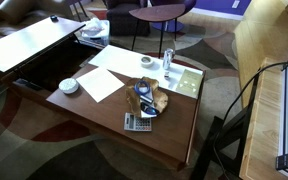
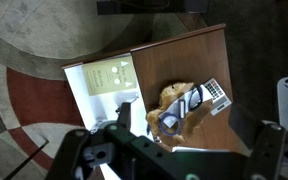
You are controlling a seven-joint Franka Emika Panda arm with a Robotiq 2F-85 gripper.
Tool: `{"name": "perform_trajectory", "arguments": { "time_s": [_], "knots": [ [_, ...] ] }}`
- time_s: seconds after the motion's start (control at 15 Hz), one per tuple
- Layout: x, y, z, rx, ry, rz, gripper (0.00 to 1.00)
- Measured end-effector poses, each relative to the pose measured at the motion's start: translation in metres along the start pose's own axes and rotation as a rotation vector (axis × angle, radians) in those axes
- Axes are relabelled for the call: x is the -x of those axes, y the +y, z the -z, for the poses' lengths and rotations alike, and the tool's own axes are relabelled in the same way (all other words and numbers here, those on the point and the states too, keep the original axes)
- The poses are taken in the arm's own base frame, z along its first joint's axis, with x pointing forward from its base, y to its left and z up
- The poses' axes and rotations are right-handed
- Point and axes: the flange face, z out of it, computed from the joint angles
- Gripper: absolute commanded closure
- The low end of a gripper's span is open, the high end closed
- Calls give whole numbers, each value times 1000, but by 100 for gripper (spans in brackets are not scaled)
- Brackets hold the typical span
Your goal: Remove the silver object from the wooden plate and put it on the table
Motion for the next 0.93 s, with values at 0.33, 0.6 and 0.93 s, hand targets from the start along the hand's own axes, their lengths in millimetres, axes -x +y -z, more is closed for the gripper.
{"name": "perform_trajectory", "arguments": {
  "time_s": [0.33,0.6,0.93],
  "knots": [
    [-26,-19,-28,-50,97,32,0],
    [-58,-29,-86,-31,106,50,0],
    [-85,-46,-160,-13,-14,63,0]
  ]
}}
